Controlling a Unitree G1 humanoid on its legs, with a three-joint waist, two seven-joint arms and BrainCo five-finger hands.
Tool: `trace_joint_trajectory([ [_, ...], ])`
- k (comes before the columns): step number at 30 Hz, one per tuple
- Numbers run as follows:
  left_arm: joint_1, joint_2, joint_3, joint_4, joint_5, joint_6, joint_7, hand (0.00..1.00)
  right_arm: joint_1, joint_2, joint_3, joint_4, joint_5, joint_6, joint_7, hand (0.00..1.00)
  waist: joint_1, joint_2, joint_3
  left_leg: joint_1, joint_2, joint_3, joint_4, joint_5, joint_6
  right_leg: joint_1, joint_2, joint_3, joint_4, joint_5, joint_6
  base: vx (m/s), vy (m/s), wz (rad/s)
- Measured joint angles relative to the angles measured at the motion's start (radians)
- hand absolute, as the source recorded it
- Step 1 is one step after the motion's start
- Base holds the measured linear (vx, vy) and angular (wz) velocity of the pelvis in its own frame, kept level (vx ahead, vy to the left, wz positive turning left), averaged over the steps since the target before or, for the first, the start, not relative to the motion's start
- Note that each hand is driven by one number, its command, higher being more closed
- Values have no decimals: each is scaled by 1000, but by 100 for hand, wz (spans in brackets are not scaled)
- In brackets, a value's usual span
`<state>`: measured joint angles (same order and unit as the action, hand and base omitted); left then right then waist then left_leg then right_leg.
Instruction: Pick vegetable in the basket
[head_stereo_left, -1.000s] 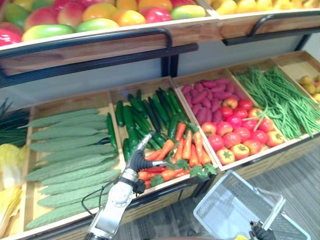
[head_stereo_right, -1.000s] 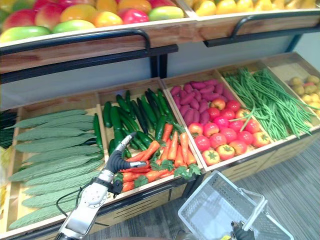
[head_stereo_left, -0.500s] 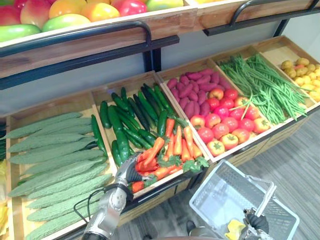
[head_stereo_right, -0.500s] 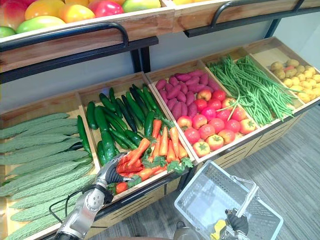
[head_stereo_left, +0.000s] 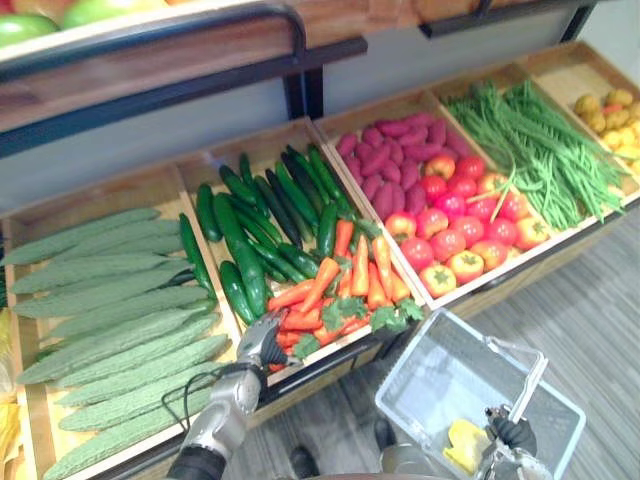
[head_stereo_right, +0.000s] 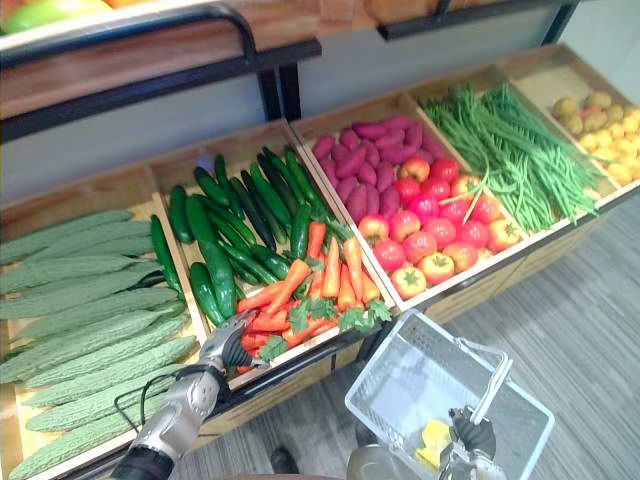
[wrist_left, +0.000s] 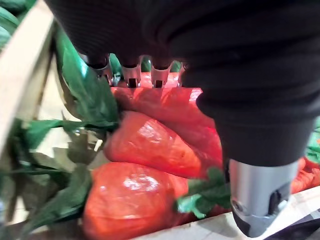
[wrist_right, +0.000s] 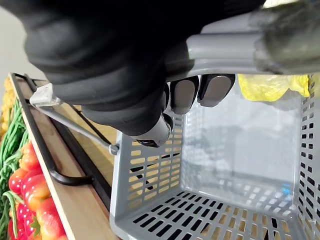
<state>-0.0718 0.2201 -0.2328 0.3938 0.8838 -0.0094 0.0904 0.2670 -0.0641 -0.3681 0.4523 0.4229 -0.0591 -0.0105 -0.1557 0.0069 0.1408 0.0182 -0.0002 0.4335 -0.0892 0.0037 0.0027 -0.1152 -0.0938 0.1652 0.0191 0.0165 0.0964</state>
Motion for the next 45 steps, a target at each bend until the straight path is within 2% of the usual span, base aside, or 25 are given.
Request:
trace_joint_trajectory([
  [3, -28, 19, -3, 18, 5, -20, 15, 0, -4, -10, 0, 0, 12, -2, 0, 100, -5, 3, 9, -18, -3, -7, 2, 3, 4, -13, 2, 4, -18, 14, -3, 37, -43, -8],
  [4, -44, 18, -3, 36, 13, -17, 42, 100, -6, -15, 5, 0, 19, -2, 0, 100, -12, 1, 14, -20, -3, -14, 2, 3, 4, -14, 3, 3, -20, 14, -4, 31, -70, -2],
  [5, -64, 18, -1, 51, 18, -15, 57, 100, -8, -21, 14, 0, 20, -3, 0, 100, -22, 2, 20, -23, -2, -16, 2, 3, 4, -16, 3, 3, -19, 14, -4, -1, -55, -1],
  [7, -86, 17, -1, 53, 24, -5, 66, 100, -15, -23, 15, 0, 21, -3, 1, 100, -24, 4, 27, -24, -2, -15, 3, 3, 4, -19, 3, 5, -19, 16, -4, -30, -50, -4],
  [11, -163, 18, 7, 84, 29, 5, 62, 100, -34, -22, 16, -1, 21, -5, 8, 100, -27, 6, 41, -39, -2, -15, 14, 3, 4, -31, 2, 11, -19, 21, -2, -48, -57, -3],
  [15, -162, 11, 10, 85, 17, 13, 55, 100, -40, -22, 17, -6, 21, -5, 13, 100, -34, 6, 50, -39, -1, -16, 17, 3, 4, -30, 2, 11, -19, 22, -2, -20, -47, 0],
  [21, -94, -2, 11, -62, -39, 12, 41, 100, -36, -19, 17, -8, 23, -6, 15, 100, -44, 8, 51, -34, 3, -32, 17, 2, 4, -23, 2, 28, -13, 22, 0, 16, -49, -4],
  [24, -63, -24, 47, -126, -69, 11, 49, 100, -24, -11, 17, -9, 38, -6, 15, 100, -43, 10, 52, -3, 5, -50, 8, 2, 3, 7, 3, 26, -12, 21, 1, -8, -42, 6],
  [28, 2, -44, 81, -282, -121, 10, 73, 100, 11, -3, 11, -32, 40, -9, 14, 100, -25, 24, 57, 19, 1, -73, -7, -2, -2, 25, 1, 14, 5, 4, 7, -45, -44, 11],
  [34, 127, -69, 104, -445, -207, -4, 108, 100, 45, 8, -10, -37, 40, -9, 13, 100, -14, 28, 55, 54, 3, -100, -12, -2, -3, 62, 1, -16, 29, -20, 3, -17, -50, 15],
  [35, 154, -94, 128, -483, -239, -9, 112, 100, 57, 19, -19, -47, 40, -9, 10, 100, 3, 30, 51, 56, 4, -102, -12, -1, -1, 66, 1, -26, 30, -21, 4, -16, -55, 7],
  [37, 176, -110, 138, -516, -262, -12, 118, 100, 71, 19, -19, -49, 41, -9, 8, 100, 10, 31, 46, 58, 4, -107, -12, 2, 3, 72, 0, -30, 29, -21, 4, -7, -37, 13],
  [41, 262, -151, 161, -645, -386, -39, 144, 100, 122, 46, -26, -84, 62, -9, -12, 100, 15, 31, 14, 58, 7, -147, 3, -3, -1, 106, -14, -87, 35, -36, 5, -3, -31, 36],
  [44, 295, -162, 162, -712, -483, -55, 159, 100, 157, 68, -23, -121, 88, -9, -27, 100, 45, 20, 12, 2, 33, -170, 177, -76, -1, 107, -6, -101, 58, -38, 2, -17, -47, 10],
  [45, 304, -166, 163, -736, -510, -58, 166, 100, 166, 69, -13, -151, 89, -9, -39, 100, 65, 17, 13, -46, 45, -204, 304, -132, -6, 100, 5, -73, 70, -47, -3, -103, -46, -69],
])
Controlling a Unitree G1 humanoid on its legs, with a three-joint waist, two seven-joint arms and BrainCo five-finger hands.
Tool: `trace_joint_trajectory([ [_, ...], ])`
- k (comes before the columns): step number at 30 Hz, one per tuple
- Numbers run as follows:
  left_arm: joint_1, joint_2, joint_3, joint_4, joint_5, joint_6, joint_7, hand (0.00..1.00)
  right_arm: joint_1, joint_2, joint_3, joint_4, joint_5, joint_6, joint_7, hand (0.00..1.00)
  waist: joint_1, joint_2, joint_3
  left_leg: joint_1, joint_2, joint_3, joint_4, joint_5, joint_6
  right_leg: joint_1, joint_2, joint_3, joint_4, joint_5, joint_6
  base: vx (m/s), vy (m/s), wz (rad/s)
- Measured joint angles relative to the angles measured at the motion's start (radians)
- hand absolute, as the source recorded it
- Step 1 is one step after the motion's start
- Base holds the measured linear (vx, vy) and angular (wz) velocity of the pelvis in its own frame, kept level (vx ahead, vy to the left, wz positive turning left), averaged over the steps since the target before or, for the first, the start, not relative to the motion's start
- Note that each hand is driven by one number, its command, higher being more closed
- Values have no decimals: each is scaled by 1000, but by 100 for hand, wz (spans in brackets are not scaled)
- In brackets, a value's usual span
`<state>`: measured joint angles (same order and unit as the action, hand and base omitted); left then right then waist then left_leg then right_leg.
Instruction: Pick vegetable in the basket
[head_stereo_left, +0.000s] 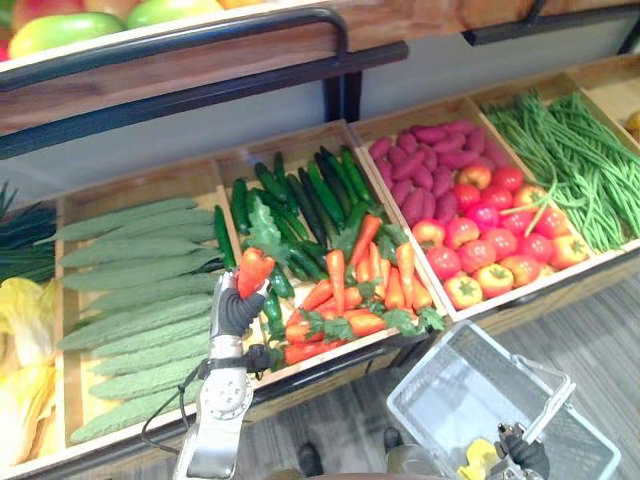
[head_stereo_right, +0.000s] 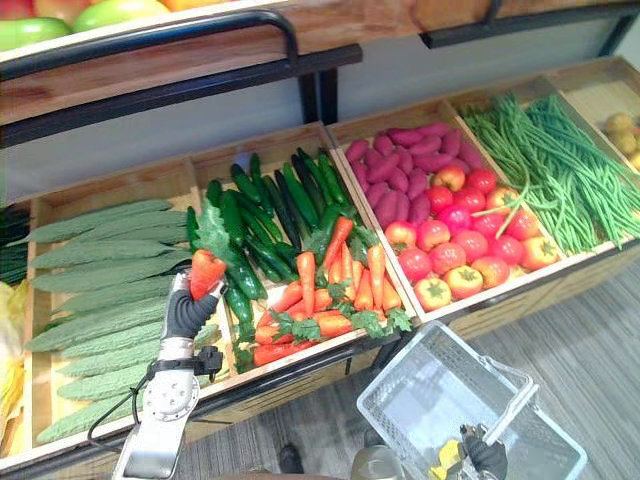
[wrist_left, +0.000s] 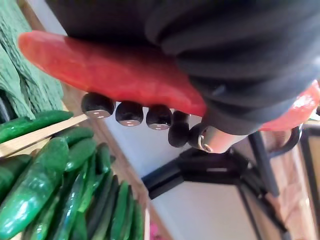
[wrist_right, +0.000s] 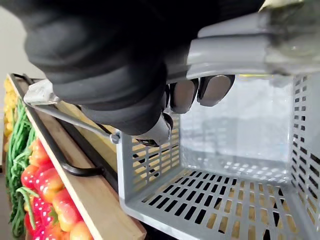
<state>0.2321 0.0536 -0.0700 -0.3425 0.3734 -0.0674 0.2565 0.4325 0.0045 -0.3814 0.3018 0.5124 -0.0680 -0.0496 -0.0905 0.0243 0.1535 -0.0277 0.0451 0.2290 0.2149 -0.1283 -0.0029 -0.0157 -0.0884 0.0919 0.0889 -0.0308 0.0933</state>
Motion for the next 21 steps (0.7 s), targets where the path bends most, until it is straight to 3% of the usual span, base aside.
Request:
trace_joint_trajectory([
  [2, 34, -20, 3, -56, -34, -8, 19, 100, -19, -7, 29, -27, -6, 1, -13, 100, 40, 0, -3, -65, 13, -162, 144, -75, -22, -51, 35, 80, 32, -17, -1, -134, -21, -119],
  [3, 42, -28, -1, -77, -56, -10, 32, 100, -21, -14, 56, -61, -11, 5, -16, 100, 50, 18, -13, -83, 25, -214, 170, -133, -43, -80, 62, 117, 40, -17, 5, -134, 20, -124],
  [7, 56, -33, -69, -102, -105, -28, 30, 100, -5, -1, 86, -230, -14, 5, -36, 100, 38, -7, -23, -84, 28, -77, 175, -155, -18, -137, 70, 247, 20, -1, 27, -101, 97, -106],
  [9, 54, -36, -99, -108, -119, -31, 28, 100, -14, -2, 103, -299, -18, 5, -42, 100, 46, -18, -27, -93, 49, 25, 212, -172, -2, -180, 79, 296, 18, 25, 8, -87, 145, -162],
  [10, 54, -41, -116, -115, -128, -31, 28, 100, -32, -1, 134, -340, -32, 5, -45, 100, 58, -9, -38, -97, 83, 117, 227, -180, 13, -213, 73, 251, 16, 23, -37, -84, 124, -194],
  [11, 52, -40, -121, -119, -129, -32, 29, 100, -49, 2, 154, -351, -44, 4, -47, 100, 59, -10, -37, -98, 103, 160, 226, -182, 21, -239, 63, 189, 34, 20, -42, -100, 83, -216],
  [12, 48, -41, -124, -118, -141, -33, 29, 100, -91, 14, 193, -356, -69, 2, -52, 100, 68, -15, -37, -70, 137, 248, 213, -184, 24, -295, 31, -33, 109, 23, -38, -44, 56, -179],
  [13, 44, -42, -127, -116, -148, -32, 29, 100, -107, 22, 207, -357, -85, 2, -55, 100, 76, -18, -36, -50, 150, 291, 202, -184, 24, -305, 11, -147, 145, 18, -46, -9, 82, -217],
  [14, 29, -43, -137, -112, -158, -33, 28, 100, -123, 36, 223, -357, -111, 2, -56, 100, 88, -28, -38, 0, 159, 374, 174, -182, 20, -288, -36, -359, 218, -11, -85, 54, 68, -194],
  [15, 11, -44, -143, -99, -173, -40, 27, 100, -129, 41, 234, -357, -136, 2, -57, 100, 89, -28, -39, 46, 160, 444, 149, -179, 16, -248, -86, -506, 271, -45, -128, 47, 47, -175],
  [16, -1, -45, -143, -84, -179, -48, 27, 100, -133, 43, 234, -355, -144, 2, -58, 100, 88, -34, -44, 62, 159, 472, 142, -179, 15, -223, -101, -549, 287, -63, -146, 51, -32, -142],
  [17, -29, -44, -140, -48, -188, -57, 27, 100, -147, 42, 234, -351, -162, 2, -59, 100, 74, -33, -47, 78, 159, 513, 136, -178, 10, -181, -110, -585, 293, -89, -127, 65, -83, -127],
  [18, -66, -48, -140, 0, -203, -58, 25, 100, -179, 35, 232, -338, -171, -1, -60, 100, 64, -27, -44, 80, 161, 529, 135, -175, -3, -187, -97, -589, 265, -66, -109, 73, -96, -115],
  [19, -81, -51, -142, 24, -207, -57, 24, 100, -195, 27, 235, -329, -172, -1, -60, 100, 52, -20, -42, 80, 154, 528, 132, -172, -9, -193, -85, -580, 254, -57, -115, 114, -132, -140],
  [20, -118, -69, -157, 83, -211, -51, 5, 100, -239, -1, 256, -287, -173, -2, -61, 100, 45, 3, -49, 102, 154, 532, 97, -162, -26, -197, -24, -532, 201, -20, -119, 105, -99, -127],
  [21, -123, -72, -162, 86, -214, -50, 4, 100, -257, -11, 272, -268, -173, -1, -64, 100, 50, 8, -51, 117, 156, 546, 84, -161, -26, -193, -10, -510, 172, -8, -117, 112, -88, -164],
])
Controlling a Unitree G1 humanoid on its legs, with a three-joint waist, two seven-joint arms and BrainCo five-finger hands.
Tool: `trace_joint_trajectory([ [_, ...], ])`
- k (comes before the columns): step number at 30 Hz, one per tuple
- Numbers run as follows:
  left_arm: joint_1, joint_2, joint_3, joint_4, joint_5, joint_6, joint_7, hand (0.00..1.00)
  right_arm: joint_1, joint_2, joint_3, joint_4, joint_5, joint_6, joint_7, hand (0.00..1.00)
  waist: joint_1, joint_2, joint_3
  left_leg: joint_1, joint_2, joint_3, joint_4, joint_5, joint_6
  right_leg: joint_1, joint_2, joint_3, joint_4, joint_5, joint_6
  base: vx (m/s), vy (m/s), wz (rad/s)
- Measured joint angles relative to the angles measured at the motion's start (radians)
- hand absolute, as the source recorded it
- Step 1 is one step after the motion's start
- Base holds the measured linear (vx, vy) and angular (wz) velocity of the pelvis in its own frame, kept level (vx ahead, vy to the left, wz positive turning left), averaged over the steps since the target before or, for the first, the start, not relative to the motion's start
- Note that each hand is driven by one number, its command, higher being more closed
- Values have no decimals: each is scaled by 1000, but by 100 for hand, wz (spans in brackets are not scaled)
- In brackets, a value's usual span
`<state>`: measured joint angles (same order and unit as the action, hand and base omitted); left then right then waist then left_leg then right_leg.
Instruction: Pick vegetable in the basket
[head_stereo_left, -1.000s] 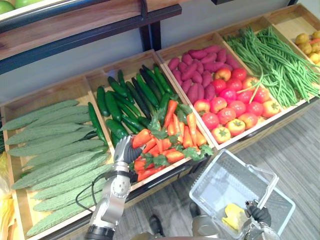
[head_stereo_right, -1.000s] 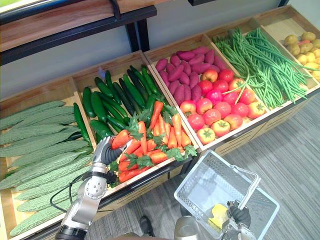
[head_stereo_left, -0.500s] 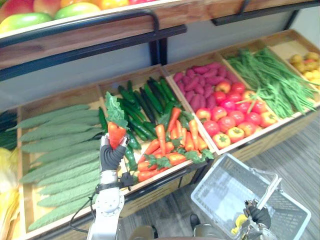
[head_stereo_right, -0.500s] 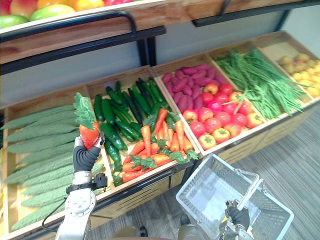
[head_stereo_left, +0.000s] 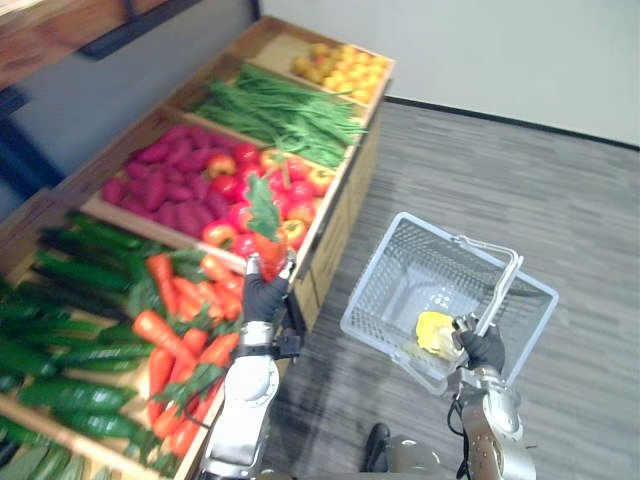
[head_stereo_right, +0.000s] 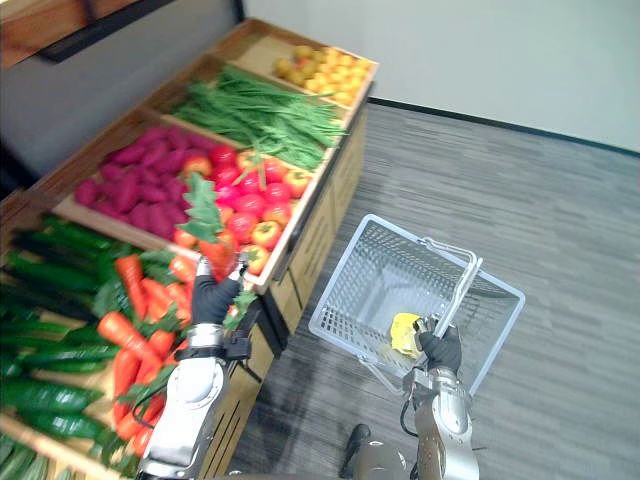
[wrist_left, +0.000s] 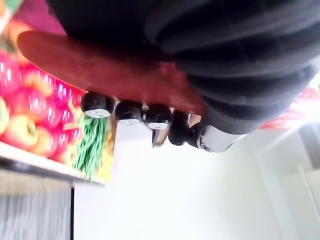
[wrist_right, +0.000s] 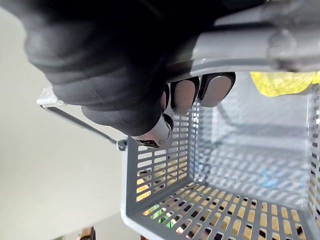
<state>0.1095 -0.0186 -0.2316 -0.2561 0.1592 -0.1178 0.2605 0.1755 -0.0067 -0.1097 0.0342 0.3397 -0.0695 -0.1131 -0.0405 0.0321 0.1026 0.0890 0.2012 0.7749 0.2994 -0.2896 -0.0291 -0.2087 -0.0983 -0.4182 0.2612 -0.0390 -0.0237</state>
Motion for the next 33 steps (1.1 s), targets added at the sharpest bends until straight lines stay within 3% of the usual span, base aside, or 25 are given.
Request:
trace_joint_trajectory([
  [2, -9, 4, -7, 1, -3, 0, -3, 100, -34, -3, 41, 31, -8, 0, -2, 100, 1, 6, -1, 22, 15, 28, 10, 11, -17, 10, 44, 53, -61, -14, -4, 80, -52, -131],
  [5, -24, 4, -41, 39, -26, -2, -19, 100, -39, -2, 95, 31, -20, 0, -2, 100, 6, 19, 3, 0, 118, -23, 249, 23, -7, 42, 87, 93, -94, -4, -26, 173, -130, -136],
  [6, -34, 3, -51, 84, -43, -2, -21, 100, -39, -3, 118, 31, -19, 0, -2, 100, 4, 33, 8, -27, 156, -89, 379, 60, 62, 76, 120, 134, -117, 8, -43, 244, -93, -112],
  [7, -41, 2, -53, 127, -56, 2, -22, 100, -40, -4, 132, 31, -15, 0, -2, 100, 6, 40, 14, -80, 166, -194, 502, 152, 151, 113, 136, 191, -139, 19, -51, 253, -54, -114],
  [8, -41, 3, -54, 140, -61, 4, -21, 100, -40, -2, 143, 31, -15, 0, -2, 100, 13, 41, 16, -115, 149, -277, 554, 181, 147, 129, 138, 217, -153, 26, -50, 289, 25, -132],
  [9, -45, 3, -66, 153, -70, 8, -21, 100, -44, -18, 159, 27, -13, -1, -2, 100, 28, 37, 21, -181, 61, -458, 592, 126, 56, 143, 137, 277, -170, 26, -52, 299, 110, -133],
  [10, -55, 4, -89, 153, -71, 9, -22, 100, -54, -24, 162, 27, -5, -2, -2, 100, 42, 47, 16, -242, -22, -582, 583, 60, 0, 154, 131, 322, -191, 30, -52, 296, 115, -125],
  [12, -70, 4, -116, 153, -68, 12, -24, 100, -60, -26, 166, 27, 7, -2, -1, 100, 58, 35, 27, -305, -76, -649, 512, 7, -5, 185, 123, 363, -219, 32, -50, 265, 115, -71],
  [14, -81, 3, -136, 152, -66, 14, -26, 100, -61, -27, 193, 27, 19, -2, 1, 100, 60, 29, 42, -341, -116, -663, 336, 5, -7, 252, 109, 390, -249, 12, -49, 273, 141, -40],
  [15, -84, 4, -139, 151, -64, 14, -26, 100, -64, -32, 209, 27, 27, -2, 4, 100, 64, 33, 41, -350, -129, -675, 239, 20, -26, 267, 104, 407, -247, -3, -32, 331, 226, -51],
  [16, -86, 4, -148, 148, -64, 17, -26, 100, -69, -44, 227, 27, 34, -2, 7, 100, 68, 49, 35, -354, -147, -705, 73, 82, -56, 282, 104, 426, -238, -27, -3, 330, 238, -59],
  [17, -87, 3, -154, 148, -64, 19, -26, 100, -71, -50, 234, 27, 35, -2, 8, 100, 76, 60, 31, -353, -147, -710, 22, 143, -35, 279, 108, 440, -222, -41, 16, 376, 277, -84],
  [18, -86, 5, -169, 147, -62, 25, -24, 100, -72, -49, 244, 29, 41, -1, 8, 100, 93, 68, 24, -325, -151, -701, 32, 199, 40, 277, 102, 480, -165, -97, 26, 209, 155, -65],
  [19, -86, 14, -171, 147, -61, 27, -24, 100, -72, -44, 254, 28, 46, -1, 9, 100, 97, 55, 23, -312, -158, -682, 41, 183, 52, 276, 88, 485, -135, -121, 37, 367, 229, -59],
  [20, -89, 23, -171, 147, -55, 27, -26, 100, -77, -39, 277, 30, 56, -2, 13, 100, 95, 24, 23, -281, -188, -658, 30, 154, 71, 263, 55, 478, -43, -165, 75, 340, 188, -45],
  [21, -89, 25, -174, 147, -47, 31, -27, 100, -97, -35, 292, 40, 58, -1, 23, 100, 108, 18, 25, -245, -198, -631, 5, 149, 87, 197, 28, 449, 108, -182, 113, 400, 236, -44],
  [23, -91, 43, -200, 148, -38, 34, -35, 100, -109, -24, 294, 47, 58, 0, 32, 100, 100, 18, 25, -174, -224, -637, -43, 156, 106, 129, -24, 370, 313, -170, 184, 329, 184, 5],
  [24, -89, 52, -223, 149, -31, 34, -41, 100, -115, -13, 294, 59, 58, 0, 32, 100, 89, 18, 25, -121, -237, -648, -71, 155, 117, 117, -57, 329, 390, -183, 161, 344, 150, 45],
  [26, -90, 58, -242, 150, -30, 33, -42, 100, -133, 1, 297, 67, 63, 0, 32, 100, 79, 16, 21, -83, -240, -674, -86, 152, 122, 103, -75, 304, 405, -208, 125, 308, 80, 49],
  [29, -104, 60, -248, 184, -29, 33, -43, 100, -171, 0, 307, 66, 69, -3, 53, 100, 76, 6, 14, -80, -238, -724, -97, 151, 117, 45, -71, 341, 277, -221, 106, 266, -24, 45],
  [30, -113, 62, -249, 220, -28, 35, -44, 100, -178, 0, 307, 65, 73, -3, 63, 100, 74, 5, 13, -80, -237, -743, -90, 140, 98, 36, -49, 390, 169, -201, 115, 320, -165, 61],
  [31, -116, 71, -250, 257, -23, 36, -45, 100, -172, 14, 315, 65, 80, -2, 71, 100, 71, -40, -6, -72, -272, -756, -71, 111, 57, 41, -66, 417, -12, 10, 138, 385, -213, 58],
  [33, -117, 56, -267, 309, -5, 45, -62, 100, -163, 1, 320, 67, 95, 0, 73, 100, 75, 4, -29, -63, -232, -774, -60, 95, 40, 125, -36, 398, -139, 43, 121, 318, -138, 10],
])
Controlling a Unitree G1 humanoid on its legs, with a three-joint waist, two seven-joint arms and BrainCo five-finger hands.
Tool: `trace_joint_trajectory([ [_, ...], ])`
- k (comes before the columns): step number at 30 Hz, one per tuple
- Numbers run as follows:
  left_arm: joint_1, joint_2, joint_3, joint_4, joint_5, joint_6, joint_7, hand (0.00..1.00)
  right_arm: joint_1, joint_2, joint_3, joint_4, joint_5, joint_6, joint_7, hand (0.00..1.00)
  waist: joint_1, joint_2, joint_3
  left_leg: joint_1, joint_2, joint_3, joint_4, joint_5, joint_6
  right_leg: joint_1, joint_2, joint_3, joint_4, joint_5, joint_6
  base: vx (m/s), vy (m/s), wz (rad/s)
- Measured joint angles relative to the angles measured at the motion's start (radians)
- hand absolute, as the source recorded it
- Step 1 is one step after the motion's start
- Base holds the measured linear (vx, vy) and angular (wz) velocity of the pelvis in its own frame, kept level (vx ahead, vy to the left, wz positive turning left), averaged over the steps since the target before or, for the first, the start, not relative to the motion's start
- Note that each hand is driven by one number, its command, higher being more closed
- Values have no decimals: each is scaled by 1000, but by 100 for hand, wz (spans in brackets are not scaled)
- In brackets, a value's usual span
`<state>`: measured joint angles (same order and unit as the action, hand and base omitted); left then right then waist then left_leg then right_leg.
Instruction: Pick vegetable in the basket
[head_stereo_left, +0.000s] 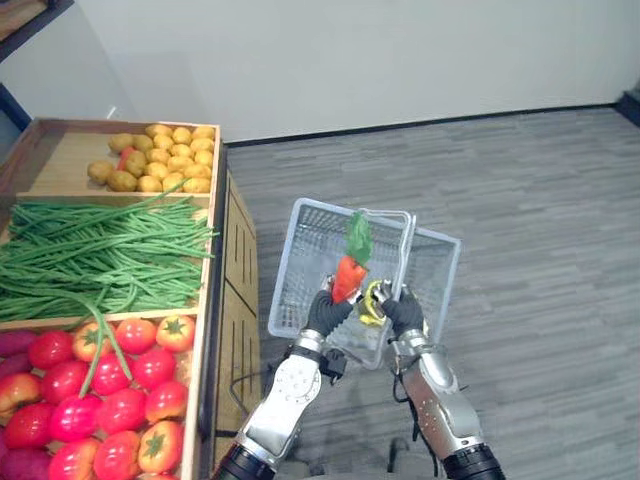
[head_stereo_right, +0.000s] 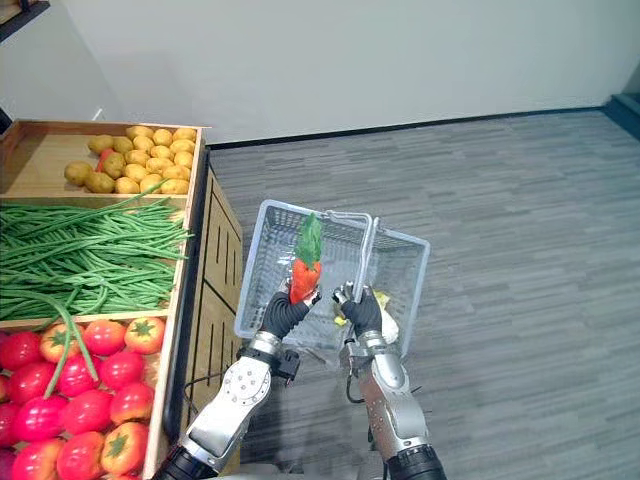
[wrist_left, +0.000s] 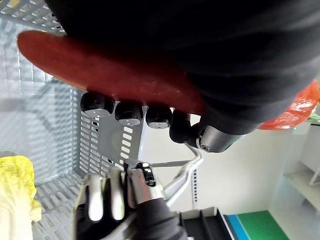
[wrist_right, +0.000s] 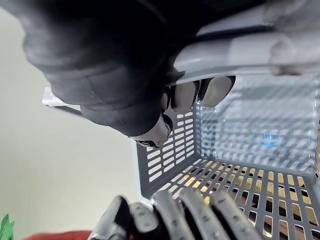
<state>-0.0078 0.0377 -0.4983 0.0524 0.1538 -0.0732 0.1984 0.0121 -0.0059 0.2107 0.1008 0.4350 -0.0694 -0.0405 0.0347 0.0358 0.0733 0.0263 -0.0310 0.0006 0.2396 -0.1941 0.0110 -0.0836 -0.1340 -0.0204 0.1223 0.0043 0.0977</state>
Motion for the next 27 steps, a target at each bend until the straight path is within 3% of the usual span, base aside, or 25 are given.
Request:
trace_joint_trajectory([
  [5, -50, -9, -50, 131, 15, 4, -38, 100, -1, -2, 2, -9, 73, 0, 1, 100, -10, -2, -12, 25, 20, -20, -31, 1, -1, 64, 28, -7, -116, 31, -17, 155, -59, -6],
  [6, -71, -15, -58, 188, 15, 9, -44, 0, 0, -3, 3, -9, 88, 1, 1, 100, -20, -1, -13, 28, 18, -24, -31, 1, -1, 78, 26, -8, -133, 38, -16, 89, 1, -1],
  [8, -105, -23, -62, 253, 15, 7, -45, 0, 17, -25, 1, -9, 123, 1, -2, 100, -19, -1, -15, 43, 14, -24, -30, 2, -3, 99, 25, -4, -152, 50, -27, 149, 64, -10],
  [9, -211, -31, -69, 474, 28, 50, -42, 0, 41, -80, 51, -14, 188, 2, -1, 100, -32, -8, -39, 41, -10, -27, -11, 13, -18, 114, 10, -6, -173, 74, -31, 201, 100, -17],
  [10, -210, -27, -72, 500, 47, 70, -42, 0, 41, -82, 79, -25, 204, 4, -1, 100, -38, -7, -48, 39, -14, -29, -10, 14, -19, 114, 6, -6, -180, 80, -31, 164, 79, -10],
  [16, -212, -20, -96, 594, 134, 95, -46, 0, 46, -83, 187, -46, 272, 7, 38, 100, -49, -14, -69, 37, -38, -34, 18, 14, -19, 124, -16, -8, -179, 85, -32, 72, 26, -2],
  [27, -207, -13, -86, 619, 175, 111, -46, 0, 85, -101, 192, -47, 322, 11, 74, 100, -48, -11, -102, 33, -80, -54, 68, 17, -24, 131, -50, -39, -159, 85, -32, 51, 5, -1],
])
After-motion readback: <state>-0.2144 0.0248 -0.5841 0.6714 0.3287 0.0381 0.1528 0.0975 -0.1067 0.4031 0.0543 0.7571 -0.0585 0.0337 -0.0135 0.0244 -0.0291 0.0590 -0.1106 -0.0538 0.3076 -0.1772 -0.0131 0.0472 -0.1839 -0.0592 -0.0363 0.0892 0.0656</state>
